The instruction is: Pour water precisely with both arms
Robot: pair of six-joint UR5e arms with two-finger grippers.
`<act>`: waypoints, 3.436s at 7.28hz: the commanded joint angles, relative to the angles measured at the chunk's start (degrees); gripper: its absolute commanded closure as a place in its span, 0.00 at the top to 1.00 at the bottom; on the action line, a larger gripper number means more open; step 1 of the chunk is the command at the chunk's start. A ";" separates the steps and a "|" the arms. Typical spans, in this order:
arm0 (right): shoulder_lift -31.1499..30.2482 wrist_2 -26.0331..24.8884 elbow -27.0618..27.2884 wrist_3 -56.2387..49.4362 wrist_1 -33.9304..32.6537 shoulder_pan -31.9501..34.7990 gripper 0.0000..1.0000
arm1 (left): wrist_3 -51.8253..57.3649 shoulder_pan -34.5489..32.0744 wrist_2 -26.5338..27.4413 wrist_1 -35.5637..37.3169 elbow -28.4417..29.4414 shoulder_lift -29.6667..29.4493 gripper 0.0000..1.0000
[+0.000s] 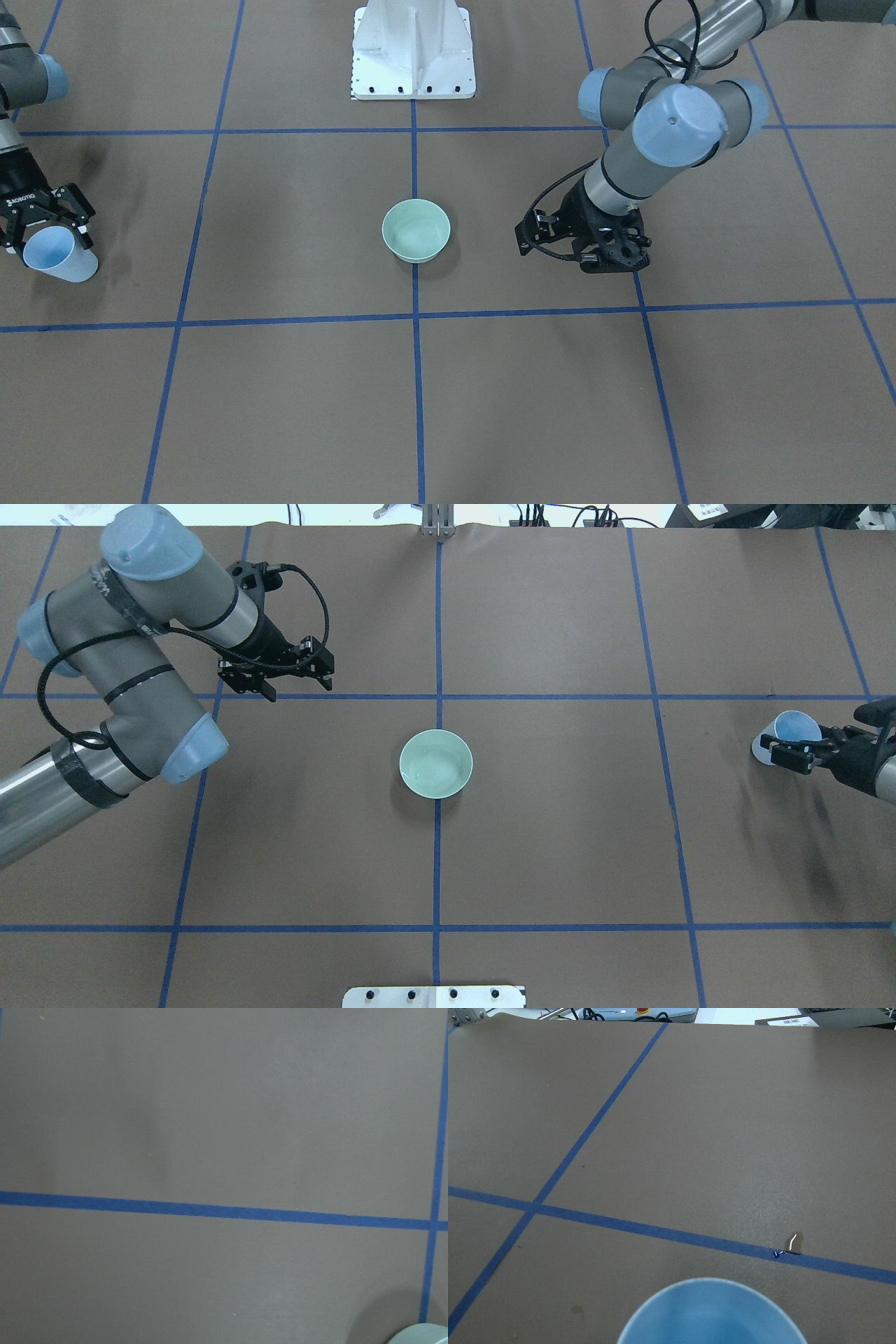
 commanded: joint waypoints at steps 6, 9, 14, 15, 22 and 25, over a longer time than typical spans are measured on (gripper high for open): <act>1.22 23.40 2.93 -2.17 -4.66 18.14 0.99 | -6.96 11.37 6.51 0.00 0.68 -4.01 0.99; 5.69 32.64 3.89 -13.21 -18.16 27.02 0.99 | -7.06 14.64 9.93 -0.18 4.17 -6.45 0.97; 6.41 40.65 16.11 -44.95 -59.38 37.41 0.99 | -7.23 14.65 10.03 -0.44 8.32 -9.72 0.15; 6.24 42.08 16.29 -46.55 -64.23 38.65 0.99 | -7.23 14.65 10.03 -0.44 8.32 -9.72 0.00; 10.63 43.50 15.77 -63.44 -82.65 42.09 0.99 | 4.30 4.65 3.09 -0.70 -15.44 16.20 0.00; 10.81 43.50 15.67 -62.91 -84.30 42.09 0.99 | 27.05 -6.85 -4.28 -2.19 -17.79 32.94 0.00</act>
